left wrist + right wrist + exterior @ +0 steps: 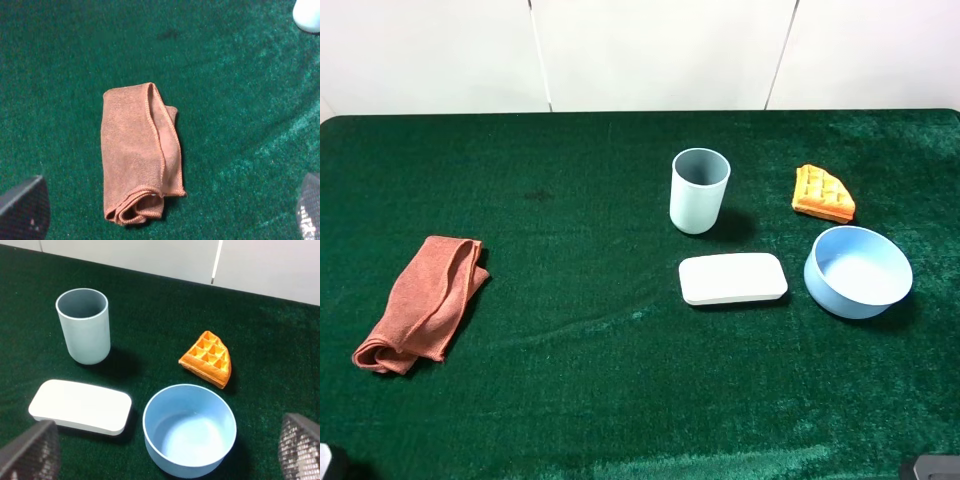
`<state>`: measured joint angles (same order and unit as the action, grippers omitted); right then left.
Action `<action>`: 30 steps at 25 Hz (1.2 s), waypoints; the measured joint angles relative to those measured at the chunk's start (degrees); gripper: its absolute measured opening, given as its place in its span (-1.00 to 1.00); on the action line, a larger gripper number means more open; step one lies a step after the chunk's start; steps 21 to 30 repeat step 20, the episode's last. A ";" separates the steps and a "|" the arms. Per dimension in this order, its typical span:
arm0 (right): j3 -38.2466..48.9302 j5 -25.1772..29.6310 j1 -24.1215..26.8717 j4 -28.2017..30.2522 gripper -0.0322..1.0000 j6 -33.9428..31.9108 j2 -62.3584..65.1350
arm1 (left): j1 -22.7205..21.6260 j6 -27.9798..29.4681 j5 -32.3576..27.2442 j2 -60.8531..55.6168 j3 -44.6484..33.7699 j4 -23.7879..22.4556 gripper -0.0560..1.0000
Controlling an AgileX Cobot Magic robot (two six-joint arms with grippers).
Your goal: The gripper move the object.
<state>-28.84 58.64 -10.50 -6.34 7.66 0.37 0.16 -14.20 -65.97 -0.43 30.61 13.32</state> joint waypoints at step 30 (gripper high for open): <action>0.00 0.00 0.00 0.00 0.35 0.00 0.00 | 0.00 -0.11 0.05 0.00 0.00 0.01 0.99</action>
